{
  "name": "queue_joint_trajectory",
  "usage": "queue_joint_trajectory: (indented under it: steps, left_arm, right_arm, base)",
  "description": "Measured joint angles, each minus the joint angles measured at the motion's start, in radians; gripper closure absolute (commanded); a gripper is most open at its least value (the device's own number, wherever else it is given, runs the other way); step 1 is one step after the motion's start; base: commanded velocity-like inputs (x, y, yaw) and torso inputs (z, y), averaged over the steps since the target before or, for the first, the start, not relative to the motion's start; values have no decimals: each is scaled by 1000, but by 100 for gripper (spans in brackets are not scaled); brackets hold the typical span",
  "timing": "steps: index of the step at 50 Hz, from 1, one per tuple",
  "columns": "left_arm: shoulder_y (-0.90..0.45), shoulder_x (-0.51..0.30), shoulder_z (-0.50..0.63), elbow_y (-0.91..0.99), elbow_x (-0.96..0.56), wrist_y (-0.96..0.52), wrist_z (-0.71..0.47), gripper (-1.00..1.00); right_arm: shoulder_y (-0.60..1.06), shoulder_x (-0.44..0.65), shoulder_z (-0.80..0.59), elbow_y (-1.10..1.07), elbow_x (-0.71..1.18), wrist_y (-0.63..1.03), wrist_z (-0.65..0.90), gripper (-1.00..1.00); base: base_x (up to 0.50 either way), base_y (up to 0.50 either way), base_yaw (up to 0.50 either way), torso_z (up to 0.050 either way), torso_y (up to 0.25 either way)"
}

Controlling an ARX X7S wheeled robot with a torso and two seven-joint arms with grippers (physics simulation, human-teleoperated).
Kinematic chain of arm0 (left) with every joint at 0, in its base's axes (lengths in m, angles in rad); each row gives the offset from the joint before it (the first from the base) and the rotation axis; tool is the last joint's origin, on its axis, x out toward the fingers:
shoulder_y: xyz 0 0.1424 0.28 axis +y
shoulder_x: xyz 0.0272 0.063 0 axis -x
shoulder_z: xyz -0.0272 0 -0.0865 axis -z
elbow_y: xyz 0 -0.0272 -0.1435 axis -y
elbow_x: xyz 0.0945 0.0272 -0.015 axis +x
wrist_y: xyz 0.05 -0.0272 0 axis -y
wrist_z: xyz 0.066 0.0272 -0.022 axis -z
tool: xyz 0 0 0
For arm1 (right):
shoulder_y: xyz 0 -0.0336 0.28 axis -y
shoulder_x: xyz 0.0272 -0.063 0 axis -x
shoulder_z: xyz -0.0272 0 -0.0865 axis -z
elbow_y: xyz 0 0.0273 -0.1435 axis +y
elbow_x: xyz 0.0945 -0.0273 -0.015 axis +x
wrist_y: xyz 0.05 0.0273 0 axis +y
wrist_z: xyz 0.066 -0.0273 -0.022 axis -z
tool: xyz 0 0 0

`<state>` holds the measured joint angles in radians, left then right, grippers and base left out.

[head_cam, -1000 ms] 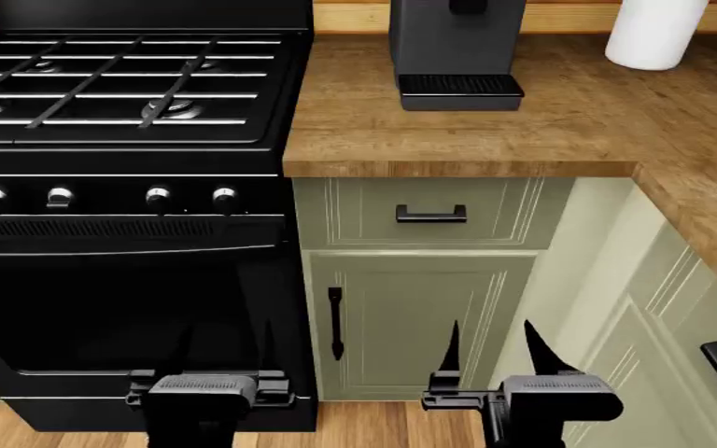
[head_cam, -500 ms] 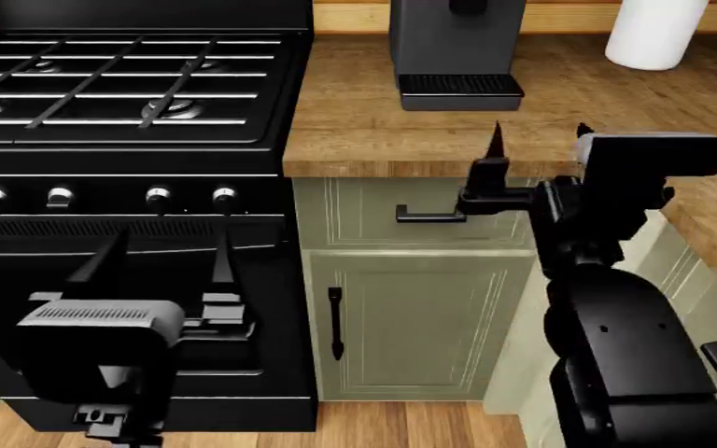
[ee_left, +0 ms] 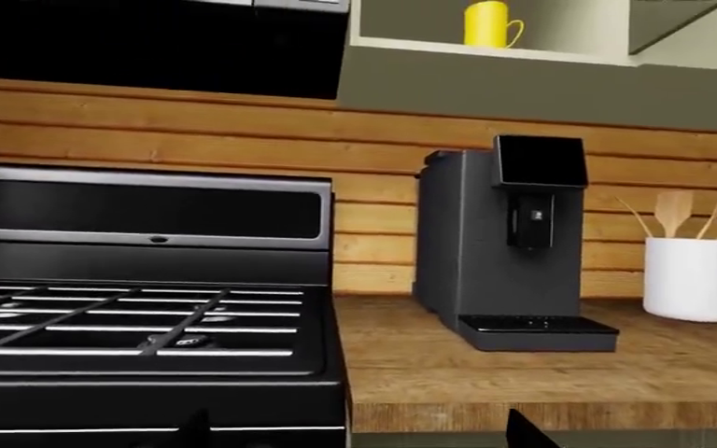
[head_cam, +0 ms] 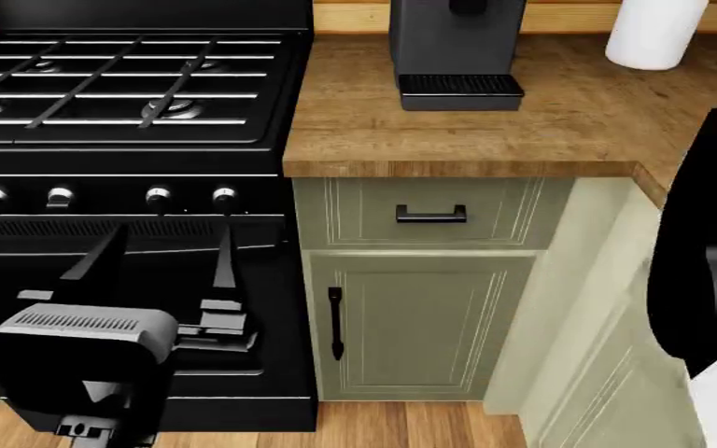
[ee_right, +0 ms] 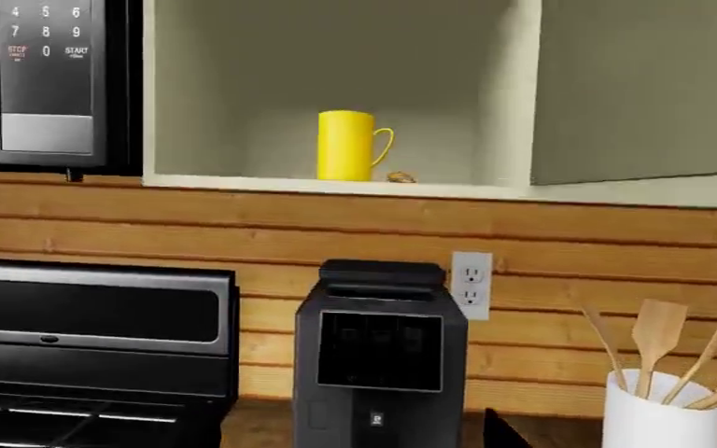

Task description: Pick the mug from the cabinet, place it under the coffee machine dispenser, and press the start button.

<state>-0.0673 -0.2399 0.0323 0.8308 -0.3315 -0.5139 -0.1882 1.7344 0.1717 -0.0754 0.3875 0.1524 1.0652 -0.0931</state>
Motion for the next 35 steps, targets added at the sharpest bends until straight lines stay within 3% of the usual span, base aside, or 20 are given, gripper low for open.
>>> queue_joint_trajectory:
  steps: [6,12,35]
  left_arm:
    - [-4,-9,-4,26,-22,-26,-4,-100]
    - [0,-15,-10,61,-59,-58,-8,-100]
    - [-56,-32,-31,161,-246,-208,-61,-100]
  right_arm:
    - [278,-37,-53,414,-54,-181,-36,-100]
    - [434,-70,-30,627,-142,-275,-52,-100]
    - [604,-109,43,842,-244,-367,-8,-100]
  base:
    - [0,0,0,0,0]
    - [0,0,0,0,0]
    - [0,0,0,0,0]
